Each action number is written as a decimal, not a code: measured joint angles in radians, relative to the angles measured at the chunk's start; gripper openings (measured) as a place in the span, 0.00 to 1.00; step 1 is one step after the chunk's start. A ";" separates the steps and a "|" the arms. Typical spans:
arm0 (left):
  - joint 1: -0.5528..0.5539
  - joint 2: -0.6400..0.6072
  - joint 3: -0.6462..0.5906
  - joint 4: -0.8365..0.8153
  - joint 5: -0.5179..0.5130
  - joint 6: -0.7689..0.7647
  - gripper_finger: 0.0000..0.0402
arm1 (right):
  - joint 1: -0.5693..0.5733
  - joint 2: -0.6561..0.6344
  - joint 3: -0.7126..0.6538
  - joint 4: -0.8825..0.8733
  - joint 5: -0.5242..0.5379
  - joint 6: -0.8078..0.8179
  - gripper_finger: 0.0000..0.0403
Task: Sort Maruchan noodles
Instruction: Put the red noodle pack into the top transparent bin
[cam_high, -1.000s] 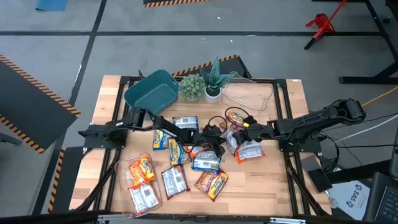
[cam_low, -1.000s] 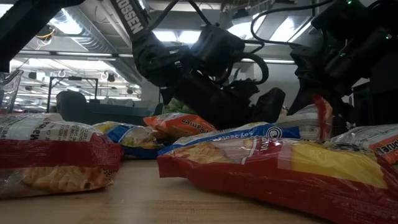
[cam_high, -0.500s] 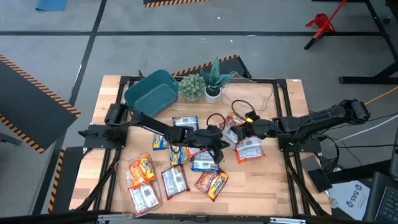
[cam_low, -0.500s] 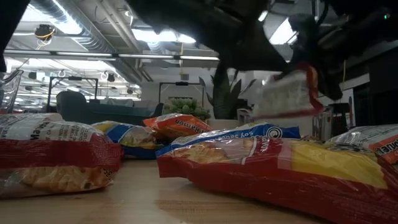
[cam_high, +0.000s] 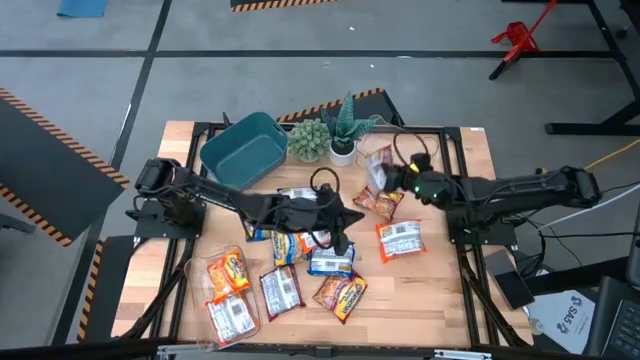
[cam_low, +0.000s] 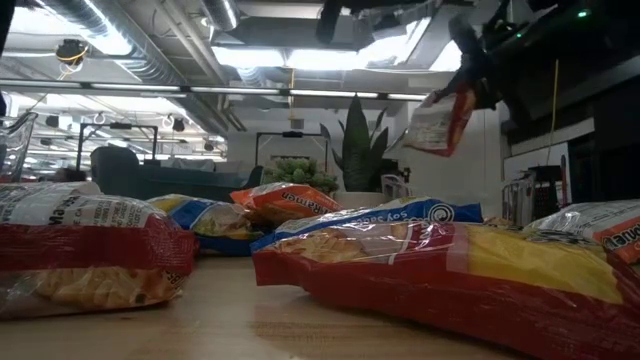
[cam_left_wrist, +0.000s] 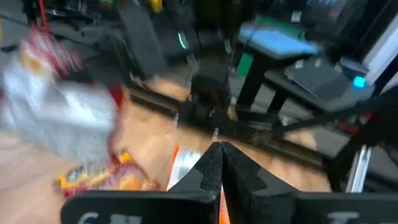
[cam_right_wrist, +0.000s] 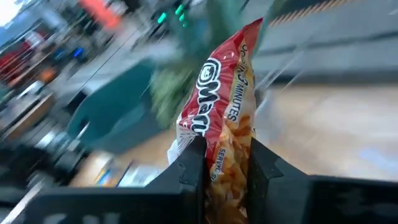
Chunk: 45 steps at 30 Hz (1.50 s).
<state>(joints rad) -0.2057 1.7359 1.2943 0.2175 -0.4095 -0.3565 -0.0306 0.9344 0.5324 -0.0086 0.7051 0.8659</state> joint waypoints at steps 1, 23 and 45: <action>-0.007 -0.002 -0.005 -0.011 0.000 0.001 0.00 | -0.022 -0.003 0.004 -0.001 0.026 -0.013 0.13; -0.052 -0.008 -0.002 -0.048 -0.033 -0.003 0.00 | -0.557 -0.008 0.011 -0.411 -0.106 -0.078 0.13; -0.052 -0.007 -0.002 -0.048 -0.051 -0.002 0.00 | -0.567 0.161 0.011 -0.508 -0.092 -0.088 0.27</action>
<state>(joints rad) -0.2577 1.7287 1.2922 0.1699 -0.4606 -0.3588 -0.5980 1.0950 0.5438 -0.5171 0.6128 0.7776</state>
